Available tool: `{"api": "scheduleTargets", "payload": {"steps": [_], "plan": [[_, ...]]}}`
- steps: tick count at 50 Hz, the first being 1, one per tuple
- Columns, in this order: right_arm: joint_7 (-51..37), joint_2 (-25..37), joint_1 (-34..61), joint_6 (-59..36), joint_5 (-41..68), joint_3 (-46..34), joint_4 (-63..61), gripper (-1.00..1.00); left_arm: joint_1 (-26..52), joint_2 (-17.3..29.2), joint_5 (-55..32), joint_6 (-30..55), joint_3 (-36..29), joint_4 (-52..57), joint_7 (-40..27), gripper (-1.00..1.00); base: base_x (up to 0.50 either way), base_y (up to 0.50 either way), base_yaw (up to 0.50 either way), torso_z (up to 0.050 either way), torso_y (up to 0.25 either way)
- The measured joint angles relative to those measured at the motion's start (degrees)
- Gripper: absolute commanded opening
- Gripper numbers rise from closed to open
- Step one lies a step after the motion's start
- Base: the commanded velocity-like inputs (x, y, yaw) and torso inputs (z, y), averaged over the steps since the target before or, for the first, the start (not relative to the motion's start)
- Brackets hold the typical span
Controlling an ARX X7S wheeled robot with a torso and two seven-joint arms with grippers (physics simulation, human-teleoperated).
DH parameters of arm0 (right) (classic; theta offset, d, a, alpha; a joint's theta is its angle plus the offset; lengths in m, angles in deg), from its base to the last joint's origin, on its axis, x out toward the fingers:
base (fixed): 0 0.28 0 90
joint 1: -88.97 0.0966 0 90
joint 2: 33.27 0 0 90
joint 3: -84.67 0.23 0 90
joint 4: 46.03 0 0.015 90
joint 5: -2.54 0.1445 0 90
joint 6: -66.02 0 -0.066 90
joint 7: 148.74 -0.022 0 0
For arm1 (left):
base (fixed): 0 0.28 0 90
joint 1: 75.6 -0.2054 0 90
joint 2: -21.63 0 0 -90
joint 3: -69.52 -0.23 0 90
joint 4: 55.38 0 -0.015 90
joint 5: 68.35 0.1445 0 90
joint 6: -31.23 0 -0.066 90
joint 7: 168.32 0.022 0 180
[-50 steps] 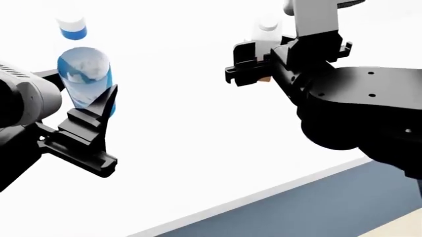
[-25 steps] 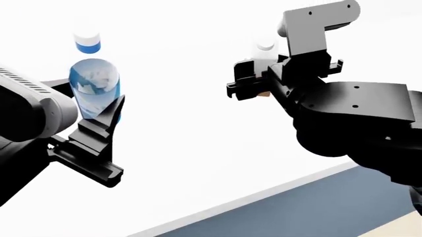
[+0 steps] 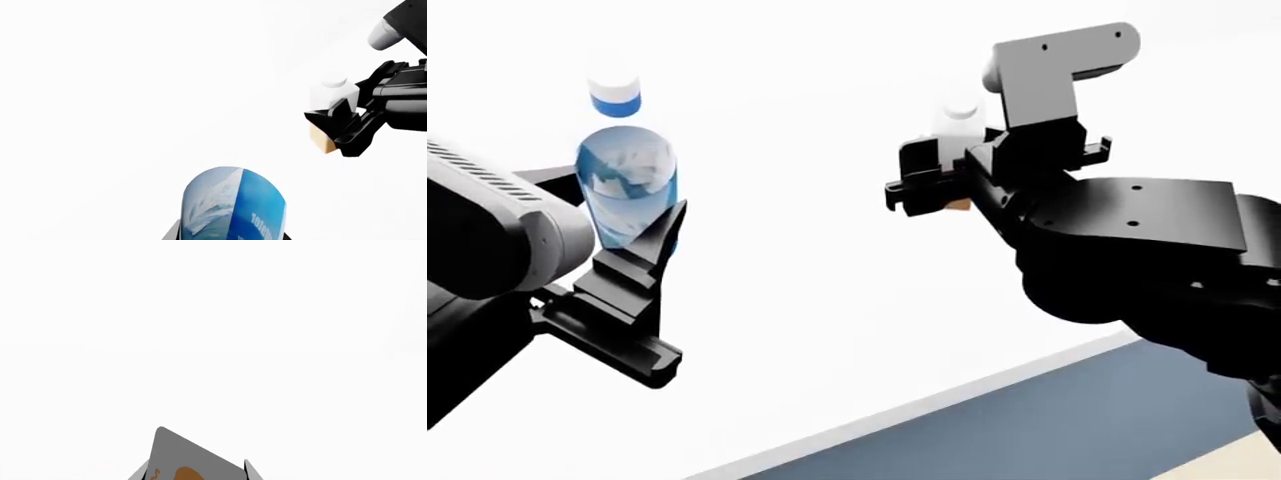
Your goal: Move the drinks to the dining counter.
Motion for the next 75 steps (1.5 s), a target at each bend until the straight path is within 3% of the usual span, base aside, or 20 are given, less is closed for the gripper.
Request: {"api": "scheduleTargets", "payload": {"steps": [32, 33, 75], "plan": [[0.33, 0.11, -0.37, -1.02, 1.43, -0.45, 0.47, -1.00, -0.83, -0.01, 0.46, -0.22, 0.22, 0.35, 0.32, -1.00, 0.00, 0.00, 0.00, 0.001, 0.001], [0.36, 0.12, -0.39, -1.03, 1.46, -0.46, 0.47, 1.00, -0.87, -0.01, 0.49, -0.23, 0.23, 0.35, 0.34, -1.00, 0.00, 0.00, 0.00, 0.000, 0.000], [-0.38, 1.20, 0.68, -1.53, 2.21, 1.31, -1.34, 1.00, -2.76, -0.05, 1.68, -0.68, 0.56, 0.85, 0.93, -1.00, 0.00, 0.00, 0.00, 0.000, 0.000]]}}
